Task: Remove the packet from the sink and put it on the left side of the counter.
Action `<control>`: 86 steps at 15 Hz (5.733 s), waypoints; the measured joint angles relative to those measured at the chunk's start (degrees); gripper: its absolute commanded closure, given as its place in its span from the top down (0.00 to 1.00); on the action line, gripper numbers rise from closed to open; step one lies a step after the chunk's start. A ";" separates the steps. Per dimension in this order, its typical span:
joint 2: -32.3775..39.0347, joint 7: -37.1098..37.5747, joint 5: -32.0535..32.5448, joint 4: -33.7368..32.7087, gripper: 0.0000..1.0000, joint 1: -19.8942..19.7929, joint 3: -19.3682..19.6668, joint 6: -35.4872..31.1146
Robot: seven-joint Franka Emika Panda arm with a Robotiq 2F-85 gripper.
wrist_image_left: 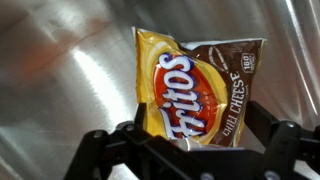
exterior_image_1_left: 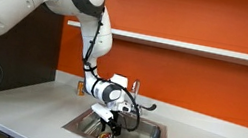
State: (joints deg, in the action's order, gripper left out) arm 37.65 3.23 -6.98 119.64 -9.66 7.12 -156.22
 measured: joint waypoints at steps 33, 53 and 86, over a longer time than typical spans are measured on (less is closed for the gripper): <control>2.01 0.00 0.03 -4.13 0.04 -0.13 0.08 0.17; -15.78 0.26 3.02 6.40 0.04 4.72 0.37 0.13; -27.06 -10.63 -0.59 18.75 0.04 20.55 -16.01 10.88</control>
State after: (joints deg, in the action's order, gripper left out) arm 10.59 -7.40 -7.57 138.39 10.89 -8.89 -145.34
